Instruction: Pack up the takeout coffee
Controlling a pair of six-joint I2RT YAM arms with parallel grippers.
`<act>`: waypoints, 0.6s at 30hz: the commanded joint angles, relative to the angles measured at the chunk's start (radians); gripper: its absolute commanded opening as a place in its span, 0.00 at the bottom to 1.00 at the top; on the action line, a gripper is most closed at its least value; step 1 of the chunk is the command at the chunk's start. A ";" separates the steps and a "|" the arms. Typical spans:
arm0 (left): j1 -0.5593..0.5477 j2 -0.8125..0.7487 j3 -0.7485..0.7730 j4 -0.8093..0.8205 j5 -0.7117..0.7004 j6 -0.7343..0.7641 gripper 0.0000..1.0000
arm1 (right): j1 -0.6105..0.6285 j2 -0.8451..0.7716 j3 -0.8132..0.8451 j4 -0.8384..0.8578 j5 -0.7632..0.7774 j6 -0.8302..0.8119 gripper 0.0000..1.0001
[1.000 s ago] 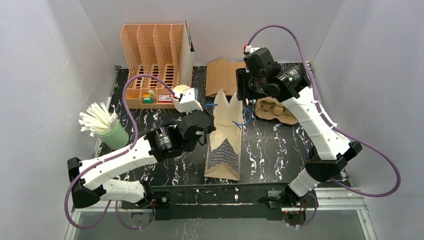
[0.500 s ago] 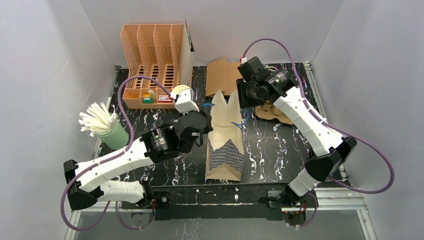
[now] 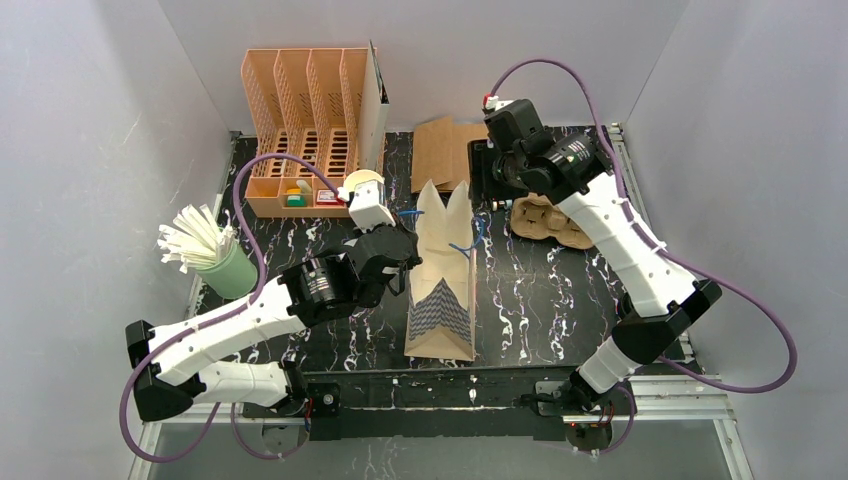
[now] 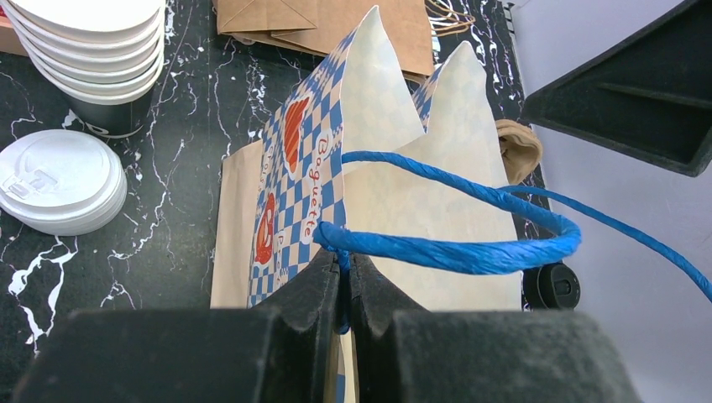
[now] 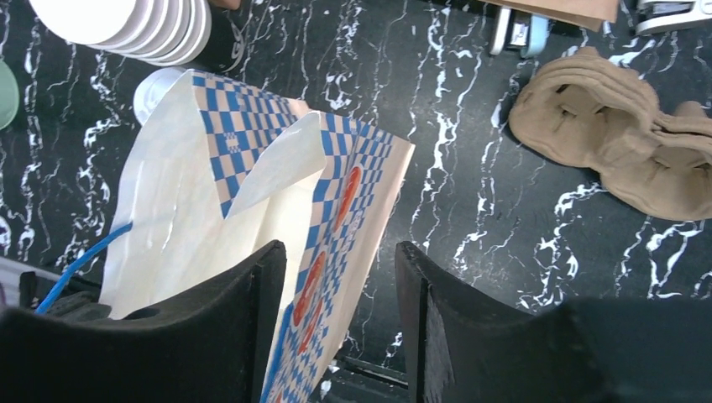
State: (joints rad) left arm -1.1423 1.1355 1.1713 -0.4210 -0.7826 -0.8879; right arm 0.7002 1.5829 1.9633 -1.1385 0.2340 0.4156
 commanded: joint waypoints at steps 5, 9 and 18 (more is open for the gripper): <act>0.001 -0.022 0.002 -0.017 -0.056 -0.019 0.00 | -0.005 0.026 -0.026 0.055 -0.115 -0.011 0.60; 0.001 -0.027 0.002 -0.027 -0.065 -0.019 0.00 | -0.005 0.038 -0.050 0.051 -0.089 -0.011 0.54; 0.001 -0.079 0.003 -0.178 -0.172 -0.037 0.16 | -0.014 0.005 -0.061 0.034 0.019 -0.006 0.01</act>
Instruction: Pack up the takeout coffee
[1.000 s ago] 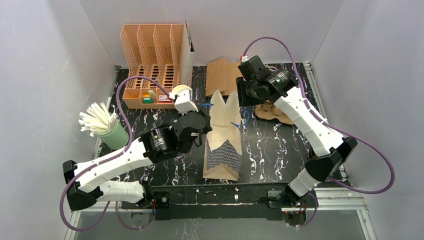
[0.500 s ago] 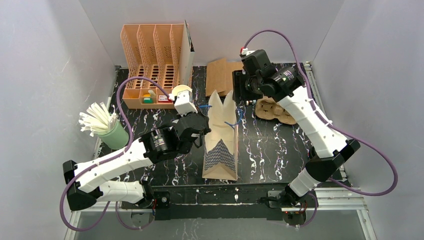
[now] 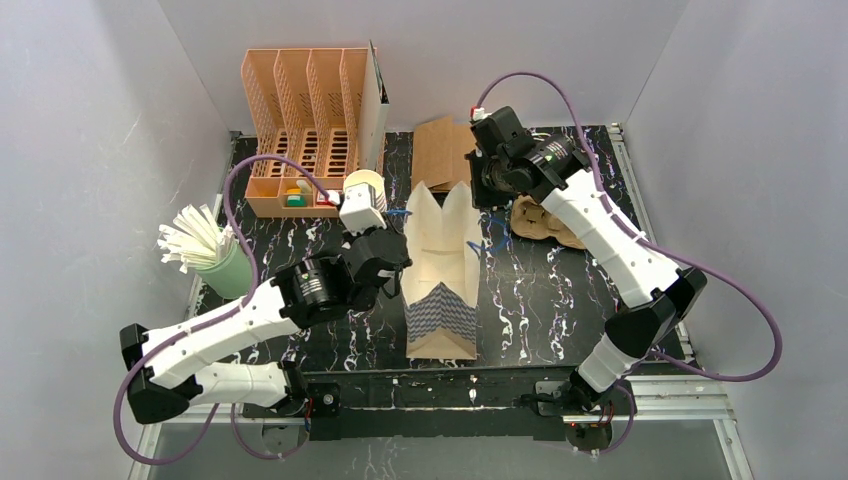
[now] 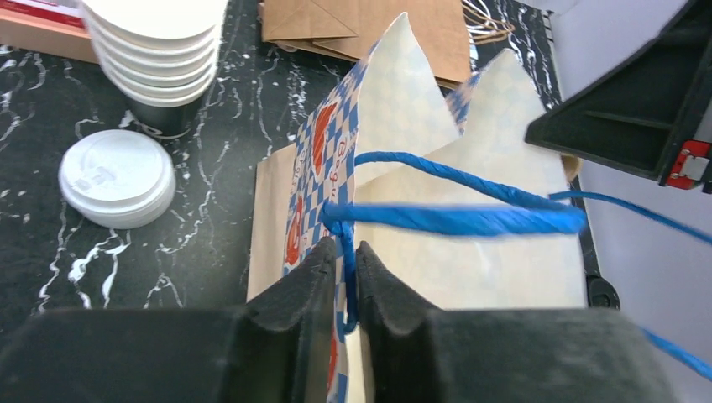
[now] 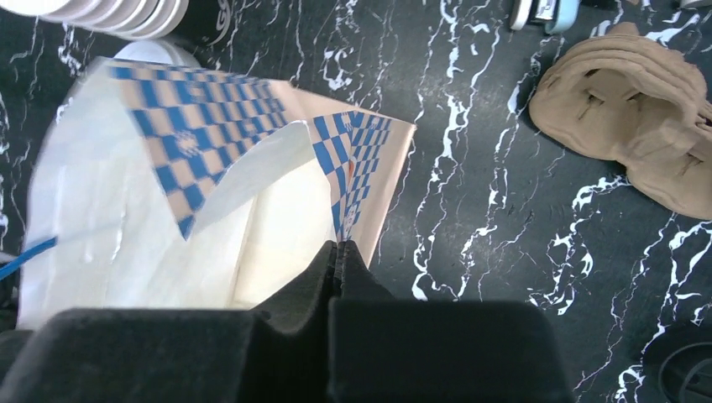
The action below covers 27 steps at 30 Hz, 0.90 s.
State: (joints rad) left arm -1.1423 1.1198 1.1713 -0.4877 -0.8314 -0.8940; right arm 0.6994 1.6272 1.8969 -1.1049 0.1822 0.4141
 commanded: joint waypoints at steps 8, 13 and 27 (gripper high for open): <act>0.083 -0.092 0.058 -0.371 -0.079 -0.055 0.60 | -0.033 -0.079 -0.005 0.011 0.106 -0.011 0.01; 0.087 -0.094 0.173 -0.445 0.010 0.032 0.75 | -0.035 -0.076 -0.016 0.025 0.096 -0.012 0.01; 0.087 0.050 0.641 -0.413 0.572 0.184 0.56 | -0.037 -0.080 -0.041 0.066 0.081 -0.016 0.01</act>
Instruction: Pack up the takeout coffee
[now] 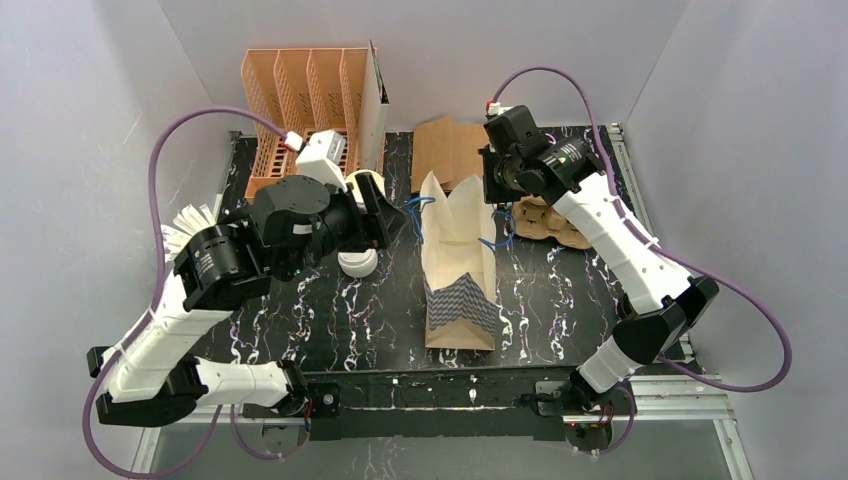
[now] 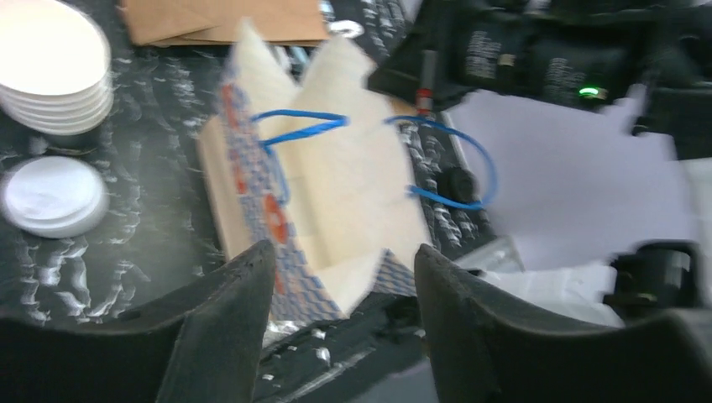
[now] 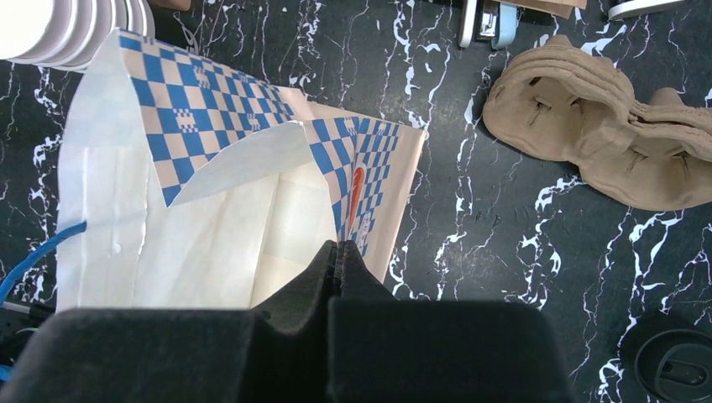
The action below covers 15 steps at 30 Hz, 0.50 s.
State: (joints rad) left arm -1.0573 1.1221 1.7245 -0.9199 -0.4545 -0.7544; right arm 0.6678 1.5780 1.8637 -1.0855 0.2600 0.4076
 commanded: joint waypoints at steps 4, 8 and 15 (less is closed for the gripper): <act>0.001 0.186 0.128 0.109 0.401 0.030 0.30 | -0.004 -0.037 -0.011 0.050 0.004 -0.008 0.01; -0.006 0.299 0.158 0.095 0.338 0.058 0.30 | -0.004 -0.048 -0.019 0.058 -0.001 -0.006 0.01; -0.007 0.432 0.224 0.011 0.003 0.136 0.38 | -0.006 -0.055 -0.025 0.056 0.007 -0.007 0.01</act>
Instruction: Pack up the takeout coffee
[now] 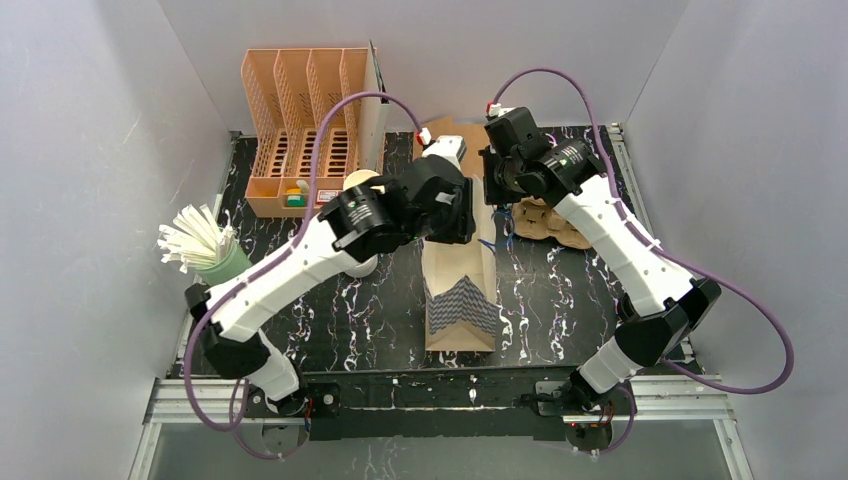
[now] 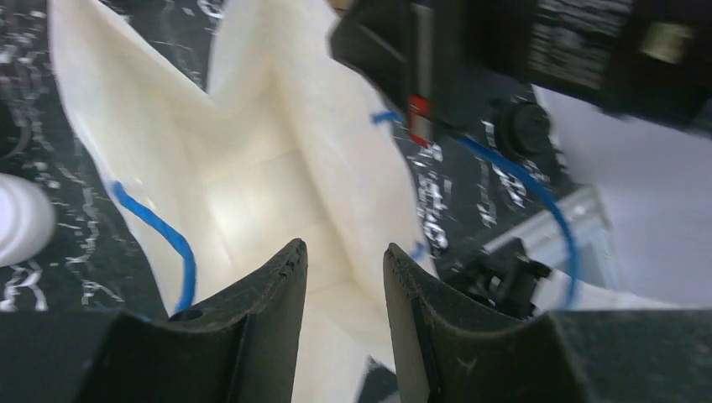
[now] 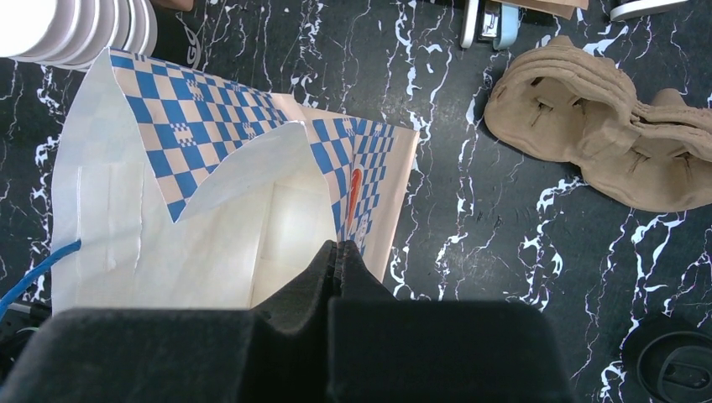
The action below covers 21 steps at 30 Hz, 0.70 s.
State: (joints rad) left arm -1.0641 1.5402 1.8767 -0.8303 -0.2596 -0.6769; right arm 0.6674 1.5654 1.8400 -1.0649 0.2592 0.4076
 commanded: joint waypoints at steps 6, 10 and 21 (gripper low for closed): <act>-0.002 0.085 0.149 -0.241 -0.447 0.041 0.42 | -0.006 -0.038 0.005 0.033 0.010 -0.012 0.01; -0.001 0.032 0.106 -0.245 -0.505 0.027 0.46 | -0.005 -0.036 0.004 0.033 0.013 -0.013 0.01; 0.028 0.032 0.032 -0.271 -0.523 0.011 0.55 | -0.007 -0.027 0.006 0.042 0.002 -0.013 0.01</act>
State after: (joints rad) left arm -1.0569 1.5829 1.9343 -1.0626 -0.7376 -0.6514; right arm 0.6666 1.5600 1.8397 -1.0634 0.2592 0.4030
